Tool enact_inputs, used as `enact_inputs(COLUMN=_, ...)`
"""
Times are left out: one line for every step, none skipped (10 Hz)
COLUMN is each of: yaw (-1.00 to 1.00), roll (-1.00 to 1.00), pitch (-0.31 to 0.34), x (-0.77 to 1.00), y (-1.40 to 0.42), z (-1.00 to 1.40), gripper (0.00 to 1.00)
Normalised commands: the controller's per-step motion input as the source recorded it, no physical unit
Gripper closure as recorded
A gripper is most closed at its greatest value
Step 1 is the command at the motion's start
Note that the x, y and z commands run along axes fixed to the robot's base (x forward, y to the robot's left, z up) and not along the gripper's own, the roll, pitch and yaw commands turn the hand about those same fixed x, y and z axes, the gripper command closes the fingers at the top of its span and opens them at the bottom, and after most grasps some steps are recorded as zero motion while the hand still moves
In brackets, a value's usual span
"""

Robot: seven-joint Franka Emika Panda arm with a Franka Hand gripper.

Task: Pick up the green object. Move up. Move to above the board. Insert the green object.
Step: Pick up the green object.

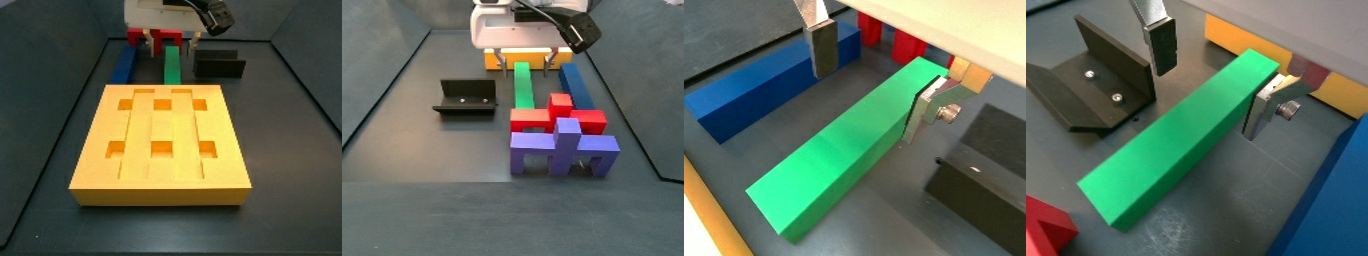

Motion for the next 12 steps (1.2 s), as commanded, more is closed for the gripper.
enact_inputs(yaw=-0.01, roll=-0.08, pitch=0.000, x=-0.33, y=0.13, z=-0.33, gripper=0.00)
enact_inputs(yaw=0.00, roll=-0.05, pitch=0.000, x=-0.19, y=0.13, z=-0.39, gripper=0.00)
enact_inputs(yaw=0.00, roll=-0.02, pitch=0.000, x=-0.03, y=0.12, z=-0.42, gripper=0.00)
enact_inputs(yaw=0.00, roll=-0.04, pitch=0.004, x=0.06, y=0.01, z=-0.33, gripper=0.00)
enact_inputs(yaw=-0.02, roll=-0.02, pitch=0.009, x=0.00, y=0.00, z=-0.26, gripper=0.00)
enact_inputs(yaw=-0.04, roll=-0.02, pitch=0.000, x=0.00, y=0.00, z=-0.17, gripper=0.00)
enact_inputs(yaw=-0.07, roll=-0.03, pitch=0.000, x=0.00, y=0.00, z=-0.15, gripper=0.00)
enact_inputs(yaw=-0.14, roll=-0.02, pitch=0.000, x=0.00, y=0.00, z=-0.17, gripper=0.00)
enact_inputs(yaw=-0.17, roll=-0.02, pitch=0.013, x=0.00, y=0.00, z=-0.20, gripper=0.00)
enact_inputs(yaw=-0.12, roll=-0.03, pitch=0.000, x=0.00, y=0.00, z=-0.14, gripper=0.00)
enact_inputs(yaw=-0.11, roll=-0.04, pitch=0.000, x=0.00, y=0.00, z=-0.12, gripper=0.00)
enact_inputs(yaw=0.00, roll=0.00, pitch=0.000, x=0.00, y=0.00, z=0.00, gripper=0.00)
